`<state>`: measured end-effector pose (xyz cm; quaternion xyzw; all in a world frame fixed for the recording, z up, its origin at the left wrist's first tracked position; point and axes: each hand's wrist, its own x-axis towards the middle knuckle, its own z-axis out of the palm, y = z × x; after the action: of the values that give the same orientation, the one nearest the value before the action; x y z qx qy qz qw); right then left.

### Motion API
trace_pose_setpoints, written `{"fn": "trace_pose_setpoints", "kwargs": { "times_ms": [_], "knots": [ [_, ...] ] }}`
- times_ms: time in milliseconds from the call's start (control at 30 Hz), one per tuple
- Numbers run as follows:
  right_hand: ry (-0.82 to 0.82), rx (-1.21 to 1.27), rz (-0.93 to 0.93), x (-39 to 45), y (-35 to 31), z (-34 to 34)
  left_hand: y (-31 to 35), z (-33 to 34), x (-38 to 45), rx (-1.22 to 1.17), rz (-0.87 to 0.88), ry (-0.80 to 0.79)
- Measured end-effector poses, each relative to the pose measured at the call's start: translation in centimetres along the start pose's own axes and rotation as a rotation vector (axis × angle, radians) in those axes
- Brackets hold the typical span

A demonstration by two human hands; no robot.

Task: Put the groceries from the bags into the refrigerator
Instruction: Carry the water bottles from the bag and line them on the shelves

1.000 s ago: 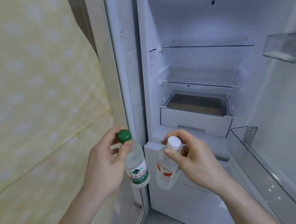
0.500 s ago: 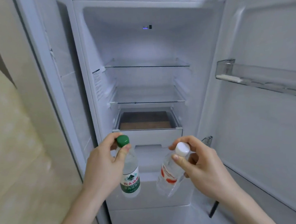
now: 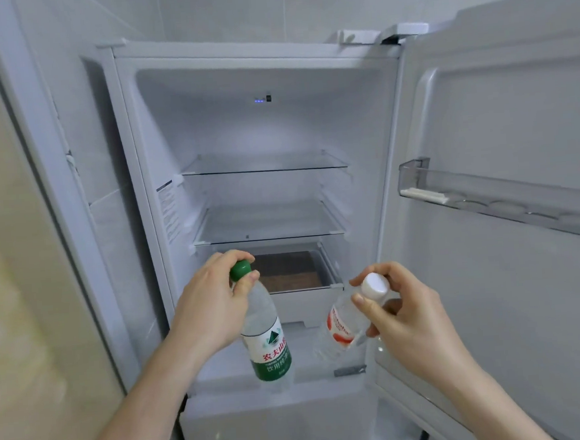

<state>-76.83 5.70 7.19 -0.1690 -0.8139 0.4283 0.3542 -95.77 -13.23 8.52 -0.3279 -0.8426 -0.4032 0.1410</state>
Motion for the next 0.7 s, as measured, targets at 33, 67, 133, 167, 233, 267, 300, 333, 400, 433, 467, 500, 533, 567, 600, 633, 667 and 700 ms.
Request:
{"fn": "trace_pose_setpoints", "kwargs": {
  "times_ms": [33,67,133,167,233,267,300,333,400,433,467,500,533,567,600,633,667,700],
  "knots": [
    [0.024,0.024,-0.006,0.7,-0.2,0.1,-0.1,-0.3,0.8,-0.031,-0.011,0.029],
    [0.046,0.045,-0.016,1.4,-0.3,0.2,-0.3,-0.6,1.6,-0.069,-0.024,0.058],
    [0.08,0.081,-0.052,2.8,-0.6,0.6,-0.6,-1.0,3.0,-0.176,-0.046,0.114],
    [0.094,0.107,-0.07,3.5,-0.7,0.9,-0.7,-1.1,3.6,-0.233,-0.049,0.149],
    [0.117,0.17,-0.089,4.9,-0.9,1.5,-0.7,-1.2,4.5,-0.32,-0.047,0.235],
    [0.131,0.198,-0.099,5.5,-1.0,1.9,-0.7,-1.1,4.8,-0.355,-0.043,0.281],
    [0.15,0.22,-0.11,6.2,-1.0,2.3,-0.7,-1.0,5.2,-0.387,-0.04,0.324],
    [0.171,0.241,-0.121,6.9,-1.0,2.6,-0.8,-0.9,5.6,-0.415,-0.04,0.361],
    [0.204,0.281,-0.132,8.3,-0.9,3.5,-1.1,-0.6,6.4,-0.464,-0.045,0.415],
    [0.216,0.294,-0.131,9.0,-0.8,4.0,-1.4,-0.4,6.8,-0.49,-0.055,0.436],
    [0.226,0.301,-0.127,9.7,-0.7,4.5,-1.6,-0.2,7.3,-0.517,-0.067,0.454],
    [0.233,0.304,-0.124,10.3,-0.6,5.0,-1.9,0.2,7.8,-0.539,-0.079,0.466],
    [0.24,0.304,-0.119,11.0,-0.4,5.6,-2.1,0.6,8.2,-0.566,-0.088,0.471],
    [0.247,0.301,-0.116,11.7,-0.2,6.2,-2.3,1.1,8.7,-0.588,-0.093,0.476],
    [0.257,0.293,-0.115,12.4,0.0,6.8,-2.6,1.5,9.2,-0.607,-0.091,0.482],
    [0.264,0.283,-0.112,13.1,0.3,7.4,-2.9,2.0,9.7,-0.613,-0.086,0.492],
    [0.272,0.276,-0.108,13.7,0.6,8.0,-3.2,2.4,10.2,-0.613,-0.081,0.5],
    [0.283,0.272,-0.104,14.3,1.0,8.5,-3.6,2.8,10.7,-0.612,-0.073,0.506]
  ]
}}
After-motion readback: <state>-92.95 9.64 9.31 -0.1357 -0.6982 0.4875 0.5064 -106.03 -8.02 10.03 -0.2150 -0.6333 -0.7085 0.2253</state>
